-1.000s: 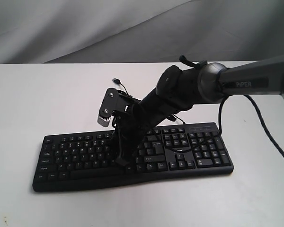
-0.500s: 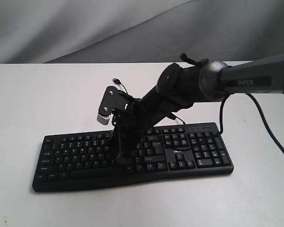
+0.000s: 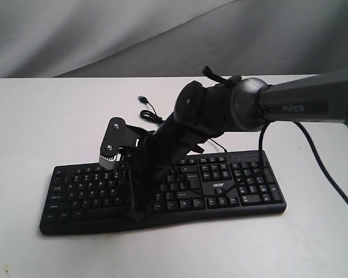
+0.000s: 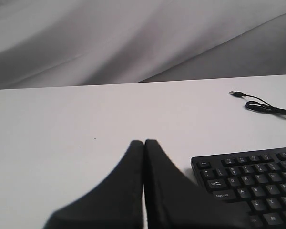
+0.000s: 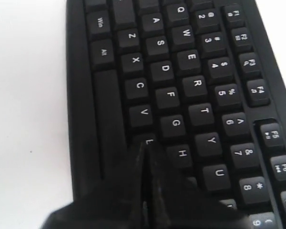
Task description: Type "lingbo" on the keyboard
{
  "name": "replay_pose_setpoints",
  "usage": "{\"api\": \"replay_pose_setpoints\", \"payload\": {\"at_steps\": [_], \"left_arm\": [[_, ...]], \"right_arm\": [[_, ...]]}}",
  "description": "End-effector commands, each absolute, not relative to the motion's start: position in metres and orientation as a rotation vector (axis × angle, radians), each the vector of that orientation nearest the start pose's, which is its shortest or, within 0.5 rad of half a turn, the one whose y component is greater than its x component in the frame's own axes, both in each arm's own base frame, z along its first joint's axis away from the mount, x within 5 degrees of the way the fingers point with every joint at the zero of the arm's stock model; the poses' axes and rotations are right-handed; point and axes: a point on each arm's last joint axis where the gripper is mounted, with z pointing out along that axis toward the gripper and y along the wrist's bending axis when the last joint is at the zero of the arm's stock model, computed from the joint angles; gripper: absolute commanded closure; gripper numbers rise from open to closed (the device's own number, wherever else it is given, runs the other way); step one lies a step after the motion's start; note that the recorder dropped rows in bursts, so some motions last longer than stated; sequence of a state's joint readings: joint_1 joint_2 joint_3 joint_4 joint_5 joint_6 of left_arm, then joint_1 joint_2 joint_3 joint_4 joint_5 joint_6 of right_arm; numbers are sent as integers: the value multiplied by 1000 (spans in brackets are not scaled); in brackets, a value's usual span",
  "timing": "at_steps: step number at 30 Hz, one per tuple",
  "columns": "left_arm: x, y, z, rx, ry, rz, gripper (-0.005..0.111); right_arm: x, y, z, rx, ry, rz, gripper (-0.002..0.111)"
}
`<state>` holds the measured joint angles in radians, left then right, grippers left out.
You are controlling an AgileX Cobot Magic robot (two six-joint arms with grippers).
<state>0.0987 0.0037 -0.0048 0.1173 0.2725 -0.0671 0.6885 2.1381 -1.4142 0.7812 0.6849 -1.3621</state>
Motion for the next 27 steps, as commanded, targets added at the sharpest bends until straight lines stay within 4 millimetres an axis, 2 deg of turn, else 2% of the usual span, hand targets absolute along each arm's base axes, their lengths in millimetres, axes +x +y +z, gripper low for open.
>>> {"api": "replay_pose_setpoints", "payload": {"at_steps": [1, 18, 27], "left_arm": [[55, 8, 190, -71, 1744, 132, 106], [55, 8, 190, -71, 1744, 132, 106], [55, 8, 190, -71, 1744, 132, 106]], "right_arm": [[303, 305, 131, -1839, 1971, 604, 108], [306, 306, 132, -1827, 1939, 565, 108], [307, 308, 123, -1827, 1944, 574, 108]]}}
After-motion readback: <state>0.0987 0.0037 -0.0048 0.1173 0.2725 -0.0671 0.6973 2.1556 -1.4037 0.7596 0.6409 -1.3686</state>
